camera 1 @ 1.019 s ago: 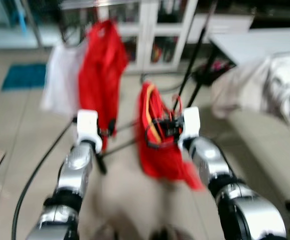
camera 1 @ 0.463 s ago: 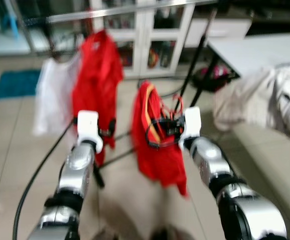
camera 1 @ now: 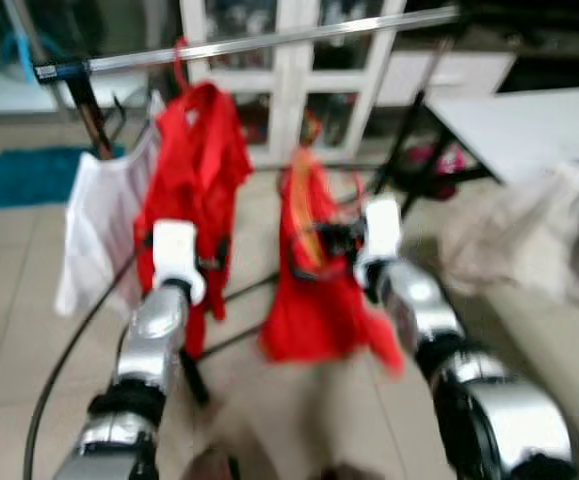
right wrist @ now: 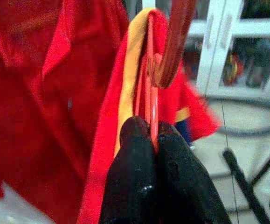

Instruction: Hang hanger

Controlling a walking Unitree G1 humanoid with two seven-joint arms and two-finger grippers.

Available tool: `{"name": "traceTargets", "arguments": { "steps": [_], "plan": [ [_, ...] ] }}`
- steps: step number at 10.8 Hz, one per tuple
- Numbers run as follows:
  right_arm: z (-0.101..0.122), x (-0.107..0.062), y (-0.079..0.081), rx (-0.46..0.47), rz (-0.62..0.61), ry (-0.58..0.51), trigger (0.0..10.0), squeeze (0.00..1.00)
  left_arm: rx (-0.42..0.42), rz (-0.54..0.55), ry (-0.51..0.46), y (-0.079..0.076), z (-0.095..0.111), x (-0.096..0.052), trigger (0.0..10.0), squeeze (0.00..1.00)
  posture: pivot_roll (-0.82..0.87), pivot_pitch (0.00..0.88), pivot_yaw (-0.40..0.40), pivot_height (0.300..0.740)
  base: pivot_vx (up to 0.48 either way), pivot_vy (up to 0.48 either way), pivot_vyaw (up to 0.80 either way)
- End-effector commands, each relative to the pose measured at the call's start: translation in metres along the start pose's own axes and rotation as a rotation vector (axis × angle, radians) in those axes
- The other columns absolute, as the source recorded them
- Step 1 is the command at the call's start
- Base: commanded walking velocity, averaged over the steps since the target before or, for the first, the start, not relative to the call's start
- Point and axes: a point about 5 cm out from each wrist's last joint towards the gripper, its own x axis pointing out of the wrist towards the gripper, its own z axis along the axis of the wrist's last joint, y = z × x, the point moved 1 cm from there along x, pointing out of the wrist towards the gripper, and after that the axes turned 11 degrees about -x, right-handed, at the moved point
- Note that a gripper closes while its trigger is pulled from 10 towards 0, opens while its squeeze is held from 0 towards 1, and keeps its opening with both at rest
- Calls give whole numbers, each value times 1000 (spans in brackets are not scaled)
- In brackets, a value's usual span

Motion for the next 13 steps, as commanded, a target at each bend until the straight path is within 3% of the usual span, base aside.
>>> {"name": "traceTargets", "arguments": {
  "steps": [1,3,6,13],
  "plan": [
    [20,1,-16,-22,-39,-62,0,0,1,-41,-2,-14,0,2,10000,0,26,81,-87,740,480,0,0],
    [56,13,-18,-41,-15,-147,0,0,-12,-35,4,-15,-1,2,10000,0,42,82,-93,740,480,0,0],
    [96,22,-18,-63,24,-243,0,0,-6,-39,-5,-21,-3,0,10000,0,57,88,-105,740,0,0,0],
    [112,26,-17,-80,44,-263,0,0,-4,-47,7,-22,-9,-8,10000,0,90,80,-128,740,0,0,0]
  ]
}}
